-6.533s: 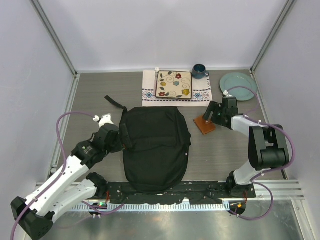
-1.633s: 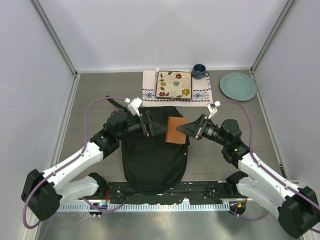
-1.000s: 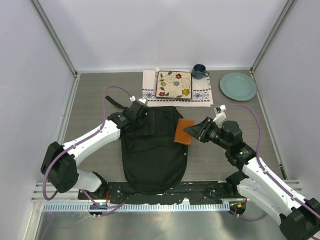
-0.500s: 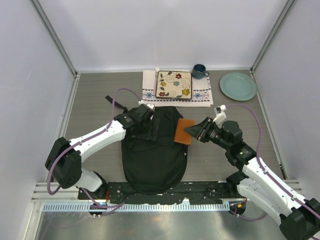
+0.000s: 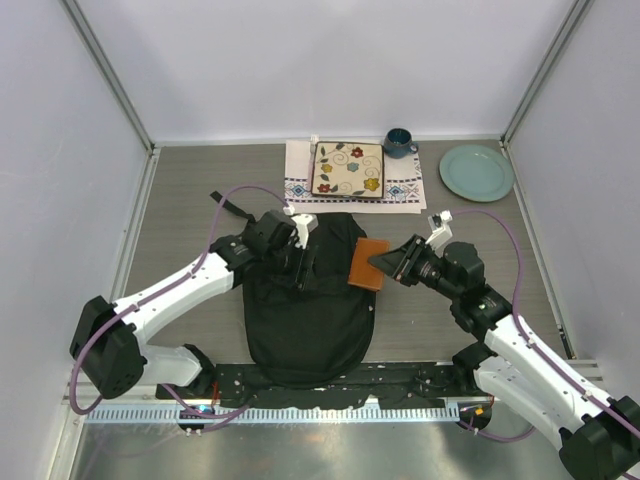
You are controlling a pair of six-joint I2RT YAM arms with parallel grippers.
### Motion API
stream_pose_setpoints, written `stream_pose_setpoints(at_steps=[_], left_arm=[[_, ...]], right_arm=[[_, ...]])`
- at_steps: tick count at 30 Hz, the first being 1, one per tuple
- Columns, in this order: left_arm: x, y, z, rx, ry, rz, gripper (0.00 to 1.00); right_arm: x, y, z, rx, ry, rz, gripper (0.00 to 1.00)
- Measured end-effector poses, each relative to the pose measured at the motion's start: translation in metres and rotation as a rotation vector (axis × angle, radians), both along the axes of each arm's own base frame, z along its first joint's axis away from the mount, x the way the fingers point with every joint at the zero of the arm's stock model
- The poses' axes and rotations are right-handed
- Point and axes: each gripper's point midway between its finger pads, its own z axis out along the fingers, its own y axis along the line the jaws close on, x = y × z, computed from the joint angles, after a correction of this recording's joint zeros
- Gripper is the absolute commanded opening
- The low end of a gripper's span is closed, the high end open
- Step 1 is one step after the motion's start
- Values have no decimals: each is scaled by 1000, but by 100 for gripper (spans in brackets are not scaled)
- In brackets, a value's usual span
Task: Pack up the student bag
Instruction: Place the personal item in the student bag.
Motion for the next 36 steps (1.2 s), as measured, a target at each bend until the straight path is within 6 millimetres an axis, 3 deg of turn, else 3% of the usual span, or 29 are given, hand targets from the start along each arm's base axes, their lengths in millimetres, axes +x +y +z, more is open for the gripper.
stream_pose_setpoints(at_steps=[9,12,15,19,22,24,28,33,36], left_arm=[[-5,6,-6,40,-3,-49,45],[3,11,-1,72,-45,-44,54],[19,13,21,93,-125,-38,56],[54,15,64,100,-277,-13,63],[80,23,80,156,-365,4,66],[92,30,78,202,-389,1,68],[104,44,53,325,-382,-47,72],[100,51,15,430,-311,-145,73],[94,54,3,454,-278,-187,74]], right_arm=[[-1,0,-5,-3,13,-1,0],[-1,0,-5,-3,13,-1,0],[-1,-1,-5,-3,13,-2,0],[-1,-1,-4,-1,8,-2,0],[-2,-1,-3,0,6,-2,0],[-2,-1,-3,1,4,-3,0],[-2,-1,-4,0,6,-3,0],[-2,-1,-4,0,6,-3,0],[-2,-1,-4,0,6,-3,0]])
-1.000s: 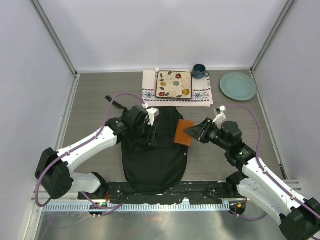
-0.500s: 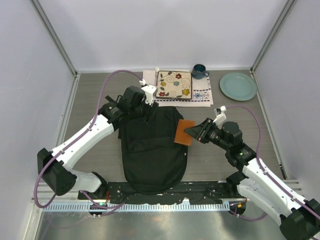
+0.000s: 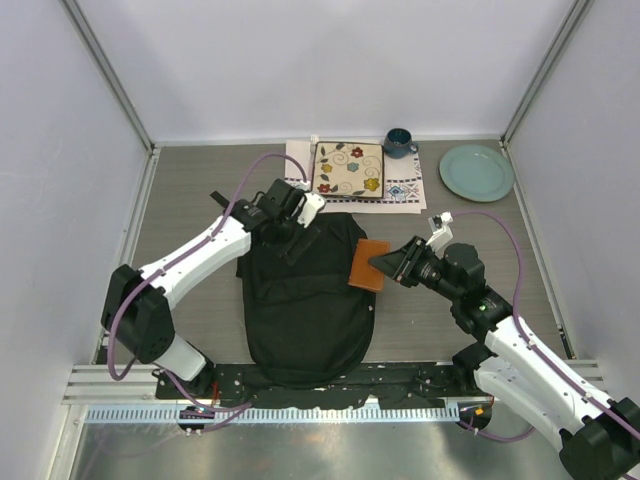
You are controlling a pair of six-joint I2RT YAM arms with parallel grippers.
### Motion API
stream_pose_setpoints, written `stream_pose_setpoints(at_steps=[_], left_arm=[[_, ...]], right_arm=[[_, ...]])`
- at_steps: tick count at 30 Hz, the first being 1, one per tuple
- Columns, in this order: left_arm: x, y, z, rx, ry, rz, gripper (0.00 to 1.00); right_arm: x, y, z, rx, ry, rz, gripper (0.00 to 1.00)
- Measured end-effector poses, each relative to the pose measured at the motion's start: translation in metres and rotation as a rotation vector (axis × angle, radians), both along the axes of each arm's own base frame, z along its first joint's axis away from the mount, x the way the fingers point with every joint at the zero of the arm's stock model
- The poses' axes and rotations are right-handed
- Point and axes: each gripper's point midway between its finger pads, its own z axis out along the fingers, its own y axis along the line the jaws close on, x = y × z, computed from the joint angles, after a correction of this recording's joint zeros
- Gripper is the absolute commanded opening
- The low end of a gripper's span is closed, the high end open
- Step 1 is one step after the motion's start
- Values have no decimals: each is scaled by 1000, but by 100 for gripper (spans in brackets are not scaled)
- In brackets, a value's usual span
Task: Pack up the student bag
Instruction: Place the personal item in the student bag.
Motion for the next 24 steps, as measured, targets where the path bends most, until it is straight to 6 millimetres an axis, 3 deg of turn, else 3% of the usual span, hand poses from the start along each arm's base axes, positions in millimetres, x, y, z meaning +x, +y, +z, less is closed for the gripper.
stream_pose_setpoints(at_steps=[8,17,24], left_arm=[[-13,-1,-14,33,62,-49,75],[-47,-18,-40,101,133,-152,73],[-63,-13,-41,85,144,-149,74]], right_arm=[[0,0,-3,-3,4,0,0],[-2,-1,-12,-11,21,0,0],[-2,-1,-12,-11,21,0,0]])
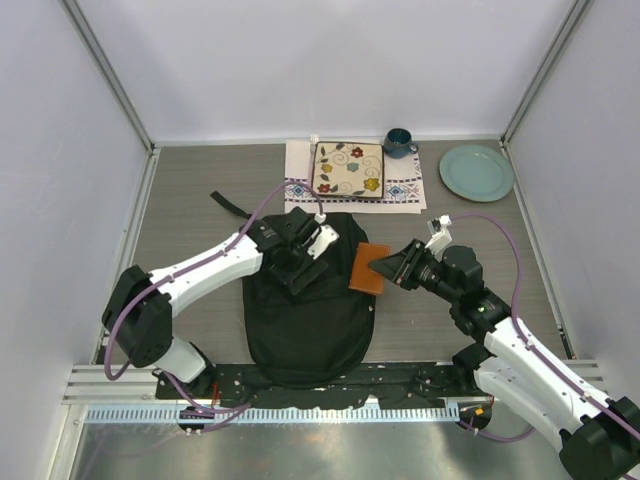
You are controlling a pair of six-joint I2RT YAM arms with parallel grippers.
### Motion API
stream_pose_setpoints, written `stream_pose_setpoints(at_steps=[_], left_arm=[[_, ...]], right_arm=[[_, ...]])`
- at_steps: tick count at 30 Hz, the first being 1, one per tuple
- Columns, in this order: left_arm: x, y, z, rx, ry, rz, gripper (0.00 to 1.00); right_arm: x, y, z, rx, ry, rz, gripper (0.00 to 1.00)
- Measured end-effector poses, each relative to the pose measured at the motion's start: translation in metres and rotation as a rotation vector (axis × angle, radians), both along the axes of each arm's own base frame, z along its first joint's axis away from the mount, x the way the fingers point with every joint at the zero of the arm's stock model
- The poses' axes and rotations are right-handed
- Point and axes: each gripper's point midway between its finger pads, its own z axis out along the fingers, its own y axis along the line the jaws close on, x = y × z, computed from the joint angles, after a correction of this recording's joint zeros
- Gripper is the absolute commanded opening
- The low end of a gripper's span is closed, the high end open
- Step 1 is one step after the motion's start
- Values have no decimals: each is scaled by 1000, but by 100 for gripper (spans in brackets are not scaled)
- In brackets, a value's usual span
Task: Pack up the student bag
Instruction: Place the personal item in the student bag.
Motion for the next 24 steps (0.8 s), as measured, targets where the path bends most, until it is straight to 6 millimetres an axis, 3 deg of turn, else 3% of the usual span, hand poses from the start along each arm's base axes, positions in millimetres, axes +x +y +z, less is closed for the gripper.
stream_pose_setpoints(at_steps=[9,17,24], left_arm=[[-8,1,-9,73,-92,65,70],[-1,2,-13,91,-198,166,37],[18,9,0,81,-311,234,33]], right_arm=[[0,0,-2,-1,3,0,0],[0,0,-2,-2,3,0,0],[0,0,-2,-1,3,0,0]])
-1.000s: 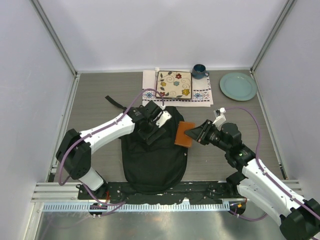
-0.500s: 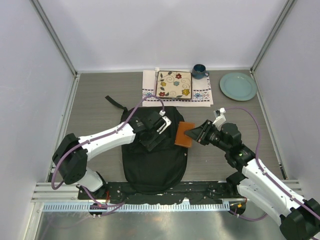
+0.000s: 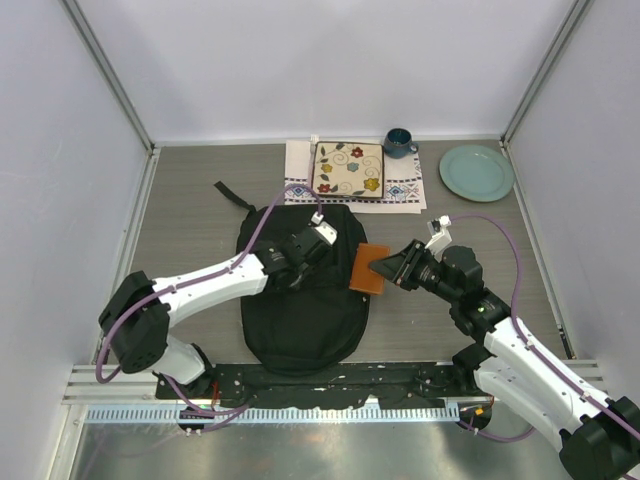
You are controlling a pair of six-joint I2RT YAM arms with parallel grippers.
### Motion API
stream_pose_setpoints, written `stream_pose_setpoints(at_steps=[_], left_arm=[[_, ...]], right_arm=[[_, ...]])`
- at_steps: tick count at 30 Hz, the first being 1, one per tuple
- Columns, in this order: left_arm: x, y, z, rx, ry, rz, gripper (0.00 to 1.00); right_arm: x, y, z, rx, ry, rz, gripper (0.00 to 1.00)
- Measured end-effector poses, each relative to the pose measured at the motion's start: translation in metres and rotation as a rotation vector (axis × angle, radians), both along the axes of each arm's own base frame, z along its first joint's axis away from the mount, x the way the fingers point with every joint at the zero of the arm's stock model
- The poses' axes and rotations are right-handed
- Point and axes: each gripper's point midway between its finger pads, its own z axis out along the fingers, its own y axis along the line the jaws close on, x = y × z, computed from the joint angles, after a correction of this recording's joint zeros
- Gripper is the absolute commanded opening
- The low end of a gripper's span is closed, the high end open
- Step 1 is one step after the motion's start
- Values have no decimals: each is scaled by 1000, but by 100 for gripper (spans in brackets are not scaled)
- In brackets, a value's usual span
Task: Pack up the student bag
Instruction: Place the personal item in the student bag.
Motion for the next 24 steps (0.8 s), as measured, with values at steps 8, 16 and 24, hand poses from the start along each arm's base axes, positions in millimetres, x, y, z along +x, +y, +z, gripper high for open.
stream_pose_setpoints(at_steps=[8,16,24], left_arm=[[12,3,11,-1,-76,43,25],[14,3,7,10,-81,57,0],[18,-8,28,-54,-85,90,0]], right_arm=[[0,0,0,0,-1,0,0],[-1,0,3,6,-8,0,0],[-8,9,2,102,49,27,0]])
